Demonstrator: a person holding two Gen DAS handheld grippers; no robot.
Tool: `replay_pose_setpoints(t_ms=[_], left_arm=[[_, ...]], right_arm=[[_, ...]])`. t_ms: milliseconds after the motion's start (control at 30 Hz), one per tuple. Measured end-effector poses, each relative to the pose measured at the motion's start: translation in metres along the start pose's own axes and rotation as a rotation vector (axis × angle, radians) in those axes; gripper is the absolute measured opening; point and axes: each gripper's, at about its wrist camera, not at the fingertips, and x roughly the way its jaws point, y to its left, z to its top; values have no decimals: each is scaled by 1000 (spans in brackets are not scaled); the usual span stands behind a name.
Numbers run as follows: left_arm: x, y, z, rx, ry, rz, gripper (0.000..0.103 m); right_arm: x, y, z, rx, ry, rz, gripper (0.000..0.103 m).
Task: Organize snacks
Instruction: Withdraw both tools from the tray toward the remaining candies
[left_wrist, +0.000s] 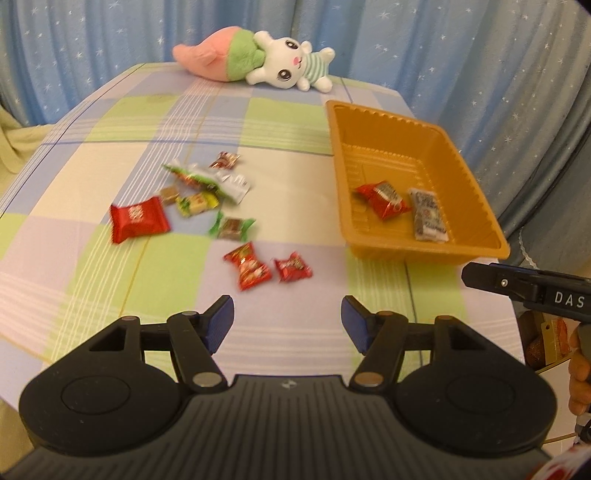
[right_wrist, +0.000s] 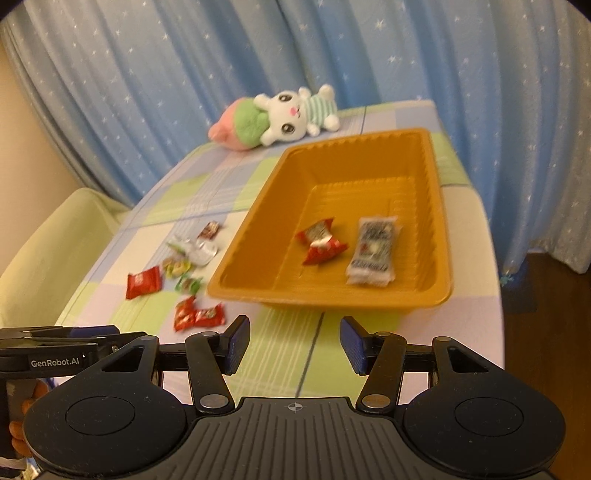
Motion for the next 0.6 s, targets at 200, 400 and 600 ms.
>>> replay_pose_setpoints(t_ms=[200,400,600], left_arm=[[-2,18,-8,-14,25,14,61],[3,38,-6,28,38,5,61],[3,63,9,77,19,-32,61]], right_arm=[[13,14,-12,13,44,13,54],[27,30,-21,50,66,-2,54],[36,51,-20,94,46,-50,54]])
